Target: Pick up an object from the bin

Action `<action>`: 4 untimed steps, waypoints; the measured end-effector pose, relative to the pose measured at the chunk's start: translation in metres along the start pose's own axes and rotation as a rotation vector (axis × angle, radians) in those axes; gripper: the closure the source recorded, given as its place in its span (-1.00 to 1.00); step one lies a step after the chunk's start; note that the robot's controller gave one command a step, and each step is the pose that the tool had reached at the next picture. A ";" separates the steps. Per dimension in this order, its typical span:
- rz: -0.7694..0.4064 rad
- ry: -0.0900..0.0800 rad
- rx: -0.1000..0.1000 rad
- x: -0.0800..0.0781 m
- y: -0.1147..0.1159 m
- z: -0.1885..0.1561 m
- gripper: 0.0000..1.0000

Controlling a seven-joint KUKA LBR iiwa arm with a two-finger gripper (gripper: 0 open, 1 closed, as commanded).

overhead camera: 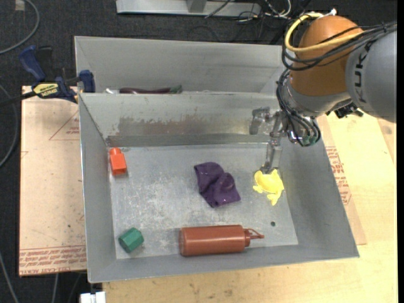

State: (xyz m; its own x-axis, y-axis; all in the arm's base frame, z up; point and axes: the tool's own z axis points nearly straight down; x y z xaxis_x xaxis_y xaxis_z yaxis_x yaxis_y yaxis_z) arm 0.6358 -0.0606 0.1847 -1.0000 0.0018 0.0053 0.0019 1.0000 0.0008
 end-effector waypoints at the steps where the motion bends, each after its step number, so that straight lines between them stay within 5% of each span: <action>1: -0.001 -0.007 0.000 -0.001 0.000 -0.005 -1.00; 2: -0.025 -0.013 0.002 0.006 0.035 0.035 -1.00; 3: -0.039 -0.001 -0.003 0.012 0.061 0.068 -1.00; 4: -0.100 -0.016 0.001 0.019 0.086 0.113 1.00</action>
Offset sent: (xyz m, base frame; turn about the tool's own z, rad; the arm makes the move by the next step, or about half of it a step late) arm -0.0157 0.0700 -0.0750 -0.0505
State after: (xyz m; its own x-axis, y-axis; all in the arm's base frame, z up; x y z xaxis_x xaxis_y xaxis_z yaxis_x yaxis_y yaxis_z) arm 0.6162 0.0257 0.0714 -0.9952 -0.0975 -0.0110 -0.0975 0.9952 -0.0009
